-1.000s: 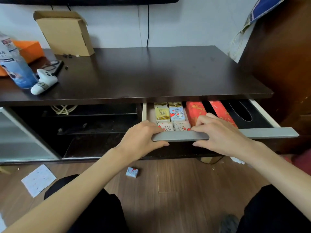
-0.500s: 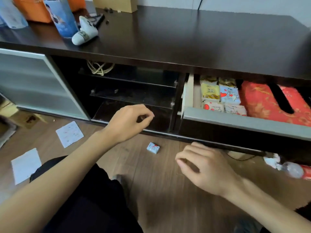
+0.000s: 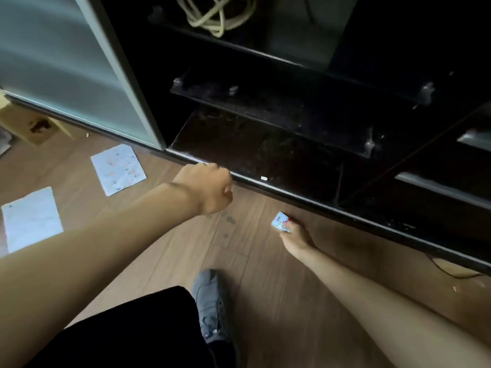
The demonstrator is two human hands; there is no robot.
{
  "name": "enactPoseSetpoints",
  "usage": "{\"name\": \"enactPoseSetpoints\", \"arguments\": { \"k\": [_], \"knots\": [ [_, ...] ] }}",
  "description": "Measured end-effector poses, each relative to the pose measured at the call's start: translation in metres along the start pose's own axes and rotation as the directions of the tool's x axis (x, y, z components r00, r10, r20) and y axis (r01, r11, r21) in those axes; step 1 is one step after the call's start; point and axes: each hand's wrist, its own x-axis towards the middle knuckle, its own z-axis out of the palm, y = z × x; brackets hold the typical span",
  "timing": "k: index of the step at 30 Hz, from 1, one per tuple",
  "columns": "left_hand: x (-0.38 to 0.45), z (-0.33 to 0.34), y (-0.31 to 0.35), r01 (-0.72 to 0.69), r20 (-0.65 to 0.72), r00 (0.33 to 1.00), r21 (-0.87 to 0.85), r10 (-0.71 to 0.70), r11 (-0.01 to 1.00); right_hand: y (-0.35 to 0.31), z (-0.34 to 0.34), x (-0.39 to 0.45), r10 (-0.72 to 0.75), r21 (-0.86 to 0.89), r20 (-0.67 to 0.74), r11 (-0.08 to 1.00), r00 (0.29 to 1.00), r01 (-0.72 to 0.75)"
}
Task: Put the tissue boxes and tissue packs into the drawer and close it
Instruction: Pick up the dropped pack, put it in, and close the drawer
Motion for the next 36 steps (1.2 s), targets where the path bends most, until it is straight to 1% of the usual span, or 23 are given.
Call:
{"name": "enactPoseSetpoints", "arguments": {
  "k": [3, 5, 7, 9, 11, 12, 14, 15, 18, 19, 21, 22, 24, 26, 28, 32, 34, 36],
  "knots": [
    [0.012, 0.021, -0.008, 0.022, 0.008, 1.000, -0.006, -0.022, 1.000, 0.007, 0.020, 0.042, -0.055, -0.199, -0.042, 0.979, 0.998, 0.046],
    [0.014, 0.027, -0.015, 0.038, 0.009, 0.999, -0.018, -0.038, 0.999, 0.010, 0.028, 0.062, -0.067, -0.308, -0.028, 0.950, 0.997, 0.055],
    [0.015, 0.031, -0.019, 0.060, 0.010, 0.998, -0.056, -0.060, 0.997, 0.015, 0.035, 0.074, -0.072, -0.380, -0.021, 0.923, 0.997, 0.058],
    [0.016, 0.038, -0.017, 0.064, 0.014, 0.998, -0.074, -0.063, 0.995, 0.022, 0.041, 0.081, -0.115, -0.453, -0.061, 0.888, 0.991, 0.075],
    [0.016, 0.045, -0.014, 0.066, 0.027, 0.998, -0.089, -0.064, 0.994, 0.031, 0.048, 0.084, -0.150, -0.449, -0.115, 0.889, 0.982, 0.083],
    [0.015, 0.048, -0.012, 0.065, 0.043, 0.997, -0.094, -0.061, 0.993, 0.035, 0.052, 0.082, -0.121, -0.416, -0.129, 0.908, 0.984, 0.057],
    [0.014, 0.049, -0.011, 0.067, 0.083, 0.995, -0.096, -0.059, 0.993, 0.041, 0.058, 0.073, -0.005, -0.277, -0.125, 0.960, 0.992, -0.031],
    [0.013, 0.049, -0.010, 0.073, 0.101, 0.993, -0.091, -0.064, 0.993, 0.043, 0.060, 0.067, 0.026, -0.235, -0.116, 0.971, 0.993, -0.053],
    [0.011, 0.042, -0.006, 0.095, 0.140, 0.987, -0.099, -0.081, 0.991, 0.042, 0.060, 0.047, 0.024, -0.210, -0.085, 0.977, 0.996, -0.041],
    [0.010, 0.040, -0.004, 0.092, 0.144, 0.987, -0.105, -0.076, 0.990, 0.039, 0.059, 0.039, 0.025, -0.151, -0.086, 0.988, 0.996, -0.038],
    [0.007, 0.035, 0.002, 0.070, 0.159, 0.986, -0.105, -0.053, 0.992, 0.030, 0.057, 0.019, 0.039, 0.093, -0.068, 0.995, 0.997, -0.033],
    [0.005, 0.032, 0.005, 0.054, 0.173, 0.984, -0.103, -0.035, 0.993, 0.024, 0.056, 0.007, 0.043, 0.245, -0.038, 0.969, 0.998, -0.033],
    [-0.002, 0.024, 0.010, 0.032, 0.202, 0.979, -0.118, -0.007, 0.992, 0.007, 0.046, -0.024, 0.025, 0.499, 0.037, 0.866, 0.999, -0.040],
    [-0.012, 0.012, 0.013, 0.044, 0.218, 0.976, -0.140, -0.012, 0.989, -0.011, 0.027, -0.060, -0.018, 0.642, 0.098, 0.765, 0.995, -0.050],
    [-0.024, -0.001, 0.016, 0.061, 0.210, 0.977, -0.148, -0.029, 0.987, -0.025, 0.002, -0.093, -0.062, 0.728, 0.133, 0.684, 0.989, -0.054],
    [-0.053, -0.020, 0.034, 0.043, 0.142, 0.990, -0.175, -0.018, 0.984, -0.040, -0.055, -0.153, -0.121, 0.819, 0.179, 0.568, 0.976, -0.080],
    [-0.070, -0.024, 0.048, -0.039, 0.129, 0.989, -0.223, 0.069, 0.974, -0.041, -0.080, -0.179, -0.152, 0.837, 0.186, 0.542, 0.971, -0.075],
    [-0.088, -0.028, 0.064, -0.141, 0.086, 0.981, -0.285, 0.172, 0.948, -0.041, -0.098, -0.204, -0.172, 0.832, 0.184, 0.552, 0.968, -0.060]
  ]
}}
